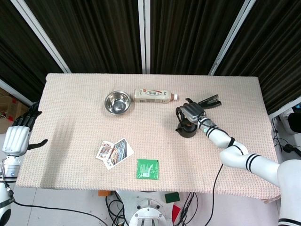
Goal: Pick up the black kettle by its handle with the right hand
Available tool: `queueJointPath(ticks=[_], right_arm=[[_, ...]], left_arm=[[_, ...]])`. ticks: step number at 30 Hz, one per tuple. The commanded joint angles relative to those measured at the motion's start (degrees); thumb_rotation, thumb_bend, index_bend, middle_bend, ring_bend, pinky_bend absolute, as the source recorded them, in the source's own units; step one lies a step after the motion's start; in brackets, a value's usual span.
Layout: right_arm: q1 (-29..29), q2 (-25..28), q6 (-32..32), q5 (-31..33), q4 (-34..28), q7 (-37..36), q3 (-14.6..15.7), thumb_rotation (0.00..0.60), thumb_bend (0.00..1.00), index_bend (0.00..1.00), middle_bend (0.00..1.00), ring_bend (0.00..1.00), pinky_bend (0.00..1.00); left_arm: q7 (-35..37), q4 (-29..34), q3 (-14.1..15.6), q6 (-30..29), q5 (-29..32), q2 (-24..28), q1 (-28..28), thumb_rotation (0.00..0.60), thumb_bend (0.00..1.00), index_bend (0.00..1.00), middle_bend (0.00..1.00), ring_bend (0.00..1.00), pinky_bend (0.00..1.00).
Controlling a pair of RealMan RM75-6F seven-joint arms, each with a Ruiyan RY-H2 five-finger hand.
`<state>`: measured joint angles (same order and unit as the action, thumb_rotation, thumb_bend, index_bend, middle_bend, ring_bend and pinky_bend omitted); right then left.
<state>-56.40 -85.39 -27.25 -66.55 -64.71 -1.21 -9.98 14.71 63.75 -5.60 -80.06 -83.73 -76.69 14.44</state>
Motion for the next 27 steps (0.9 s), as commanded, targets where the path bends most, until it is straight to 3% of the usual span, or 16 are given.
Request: queueJointPath(ticks=[1,22,27], right_arm=[[-0.04,0.33,0.24,0.31,-0.25,-0.49,-0.11,0.447,0.91,0.42,0.39,0.25,0.0],[0.2,7.63,2.47,2.48,-8.03,-3.64,-0.41,0.445,0.88,0.41,0.53,0.42,0.0],[0.15,9.47,3.0,2.78,-10.07,-3.62,0.04,0.444,0.88,0.48,0.54,0.43,0.0]], left_arm=[[0.18,-0.26,0.07,0.08,-0.05,-0.06,0.01,0.591,0.02,0.13,0.15,0.12,0.19],[-1.39,1.22,0.03,0.08,-0.42,0.33,0.38,0.588,0.02,0.13,0.15,0.12,0.19],[-1.75,1.61,0.13,0.27,-0.53,0.33,0.52,0.588,0.02,0.13,0.15,0.12,0.19]])
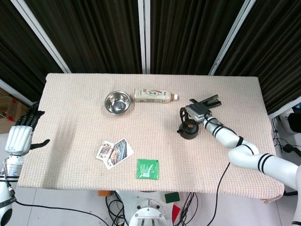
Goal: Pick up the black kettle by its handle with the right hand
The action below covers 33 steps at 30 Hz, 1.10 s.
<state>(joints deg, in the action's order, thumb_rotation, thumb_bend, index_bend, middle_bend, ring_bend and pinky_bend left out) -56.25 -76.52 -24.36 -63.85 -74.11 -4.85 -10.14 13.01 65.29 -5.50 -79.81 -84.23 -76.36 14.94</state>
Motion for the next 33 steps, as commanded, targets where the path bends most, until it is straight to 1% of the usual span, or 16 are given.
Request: queueJointPath(ticks=[1,5,6,13,18,29,33], right_arm=[[0.01,0.9,0.03,0.07,-0.98,0.04,0.26,0.445,0.88,0.5,0.54,0.43,0.0],[-0.25,1.79,0.47,0.22,-1.69,0.16,0.58,0.445,0.88,0.6,0.54,0.42,0.0],[-0.41,2.07,0.84,0.36,-1.88,0.22,0.74,0.443,0.88,0.61,0.54,0.43,0.0],[-1.17,2.73,2.37,1.52,-2.31,0.12,1.41,0.441,0.88,0.62,0.57,0.46,0.0],[-1.61,3.15,3.78,1.92,-2.81,-1.28,1.09,0.444,0.88,0.63,0.61,0.49,0.0],[-2.31,5.44,6.8,0.81,-4.52,-3.68,0.83,0.444,0.86,0.63,0.65,0.55,0.0],[-2.3,6.42,8.25,0.45,-5.3,-5.57,0.12,0.444,0.85,0.63,0.66,0.56,0.0]], left_arm=[[-0.16,0.16,0.03,0.02,-0.05,0.01,0.04,0.589,0.02,0.13,0.15,0.12,0.19],[-0.46,0.49,0.05,-0.05,-0.06,0.08,0.02,0.587,0.02,0.13,0.15,0.12,0.19],[-0.54,0.58,0.05,-0.09,-0.06,0.09,0.0,0.588,0.02,0.13,0.15,0.12,0.19],[-0.86,0.86,0.14,0.03,0.03,0.14,-0.04,0.591,0.02,0.13,0.15,0.12,0.19],[-0.92,0.86,0.21,0.13,0.0,0.14,-0.02,0.59,0.02,0.13,0.15,0.12,0.19],[-0.6,0.62,0.32,0.2,0.06,0.15,-0.13,0.589,0.02,0.13,0.15,0.12,0.19],[-0.58,0.54,0.4,0.22,-0.01,0.11,-0.16,0.588,0.02,0.13,0.15,0.12,0.19]])
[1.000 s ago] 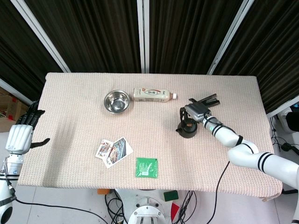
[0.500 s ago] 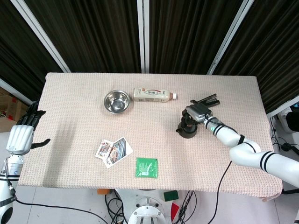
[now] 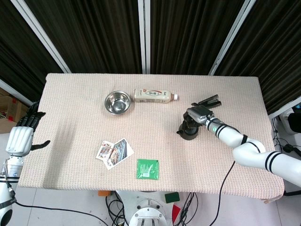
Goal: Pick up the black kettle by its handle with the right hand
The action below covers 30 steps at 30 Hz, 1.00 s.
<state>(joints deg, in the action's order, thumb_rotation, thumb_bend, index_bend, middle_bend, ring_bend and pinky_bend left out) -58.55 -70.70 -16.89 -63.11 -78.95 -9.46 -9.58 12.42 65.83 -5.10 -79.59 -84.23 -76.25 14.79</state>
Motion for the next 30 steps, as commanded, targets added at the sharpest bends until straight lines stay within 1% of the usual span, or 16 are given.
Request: queueJointPath(ticks=[1,4,7,10,15,19,21,23,24,30], right_arm=[[0.01,0.77,1.01,-0.47,-0.56,-1.29,-0.59,0.443,0.85,0.63,0.67,0.56,0.0],[0.03,1.28,2.16,-0.8,-0.88,-2.58,-1.06,0.443,0.83,0.63,0.69,0.58,0.0],[0.13,1.49,3.19,-1.27,-0.88,-3.85,-1.6,0.442,0.79,0.62,0.7,0.59,0.0],[0.46,1.22,3.17,-2.3,-0.4,-4.42,-1.89,0.44,0.64,0.6,0.7,0.6,0.0],[0.81,0.71,2.61,-3.6,0.31,-4.85,-2.0,0.432,0.32,0.6,0.71,0.6,0.0],[1.2,0.17,1.35,-4.12,0.62,-5.3,-2.24,0.431,0.16,0.6,0.71,0.61,0.0],[1.37,-0.15,0.68,-4.35,0.81,-5.35,-2.22,0.434,0.06,0.6,0.72,0.61,0.0],[1.57,-0.5,-0.15,-4.61,0.95,-5.33,-2.16,0.434,0.01,0.6,0.72,0.62,0.0],[1.68,-0.67,-0.55,-4.67,0.98,-5.36,-2.16,0.432,0.0,0.6,0.73,0.62,0.0],[1.68,-0.99,-1.02,-5.06,0.92,-5.51,-1.85,0.431,0.0,0.6,0.73,0.63,0.0]], left_arm=[[0.03,-0.01,0.0,0.0,-0.01,0.01,0.0,0.588,0.02,0.13,0.15,0.12,0.19],[0.06,0.0,-0.02,0.0,0.01,0.02,0.01,0.587,0.02,0.13,0.15,0.12,0.19],[0.01,0.01,-0.02,0.05,0.01,-0.02,0.04,0.59,0.02,0.13,0.15,0.12,0.19],[-0.06,0.01,0.03,0.18,0.0,-0.1,0.08,0.591,0.02,0.13,0.15,0.12,0.19],[-0.09,-0.07,0.08,0.3,0.0,-0.18,0.12,0.589,0.02,0.13,0.15,0.12,0.19],[0.09,-0.17,0.05,0.27,0.04,-0.22,0.09,0.59,0.02,0.13,0.15,0.12,0.19],[0.17,-0.23,0.09,0.3,0.03,-0.28,0.07,0.589,0.02,0.13,0.15,0.12,0.19],[0.33,-0.31,0.16,0.39,0.03,-0.32,0.05,0.592,0.02,0.13,0.15,0.12,0.19],[0.38,-0.36,0.19,0.42,0.03,-0.34,0.03,0.592,0.02,0.13,0.15,0.12,0.19],[0.71,-0.55,0.23,0.29,-0.05,-0.33,-0.04,0.594,0.02,0.13,0.15,0.12,0.19]])
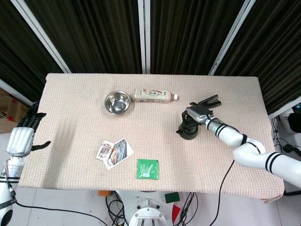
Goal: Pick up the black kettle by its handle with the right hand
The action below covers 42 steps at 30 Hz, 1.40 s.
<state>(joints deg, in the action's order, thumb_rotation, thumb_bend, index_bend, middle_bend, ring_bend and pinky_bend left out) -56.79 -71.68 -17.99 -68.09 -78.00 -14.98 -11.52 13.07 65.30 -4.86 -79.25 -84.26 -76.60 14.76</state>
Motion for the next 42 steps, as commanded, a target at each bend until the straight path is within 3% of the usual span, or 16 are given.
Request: queueJointPath(ticks=[1,22,42], right_arm=[[-0.16,0.02,0.14,-0.14,-0.09,0.05,0.18,0.431,0.0,0.6,0.73,0.63,0.0],[0.28,-0.21,-2.36,-0.44,-0.79,-0.13,0.79,0.436,0.0,0.62,0.74,0.63,0.0],[0.35,2.71,1.52,-1.38,-4.19,-5.41,-0.77,0.436,0.0,0.57,0.76,0.66,0.0]], left_arm=[[0.14,-0.02,-0.03,-0.07,-0.02,0.05,-0.02,0.593,0.02,0.13,0.15,0.12,0.19],[0.58,-0.09,0.13,0.2,-0.12,-0.04,0.02,0.593,0.02,0.13,0.15,0.12,0.19],[0.62,-0.13,0.34,0.52,-0.35,-0.25,0.2,0.593,0.02,0.13,0.15,0.12,0.19]])
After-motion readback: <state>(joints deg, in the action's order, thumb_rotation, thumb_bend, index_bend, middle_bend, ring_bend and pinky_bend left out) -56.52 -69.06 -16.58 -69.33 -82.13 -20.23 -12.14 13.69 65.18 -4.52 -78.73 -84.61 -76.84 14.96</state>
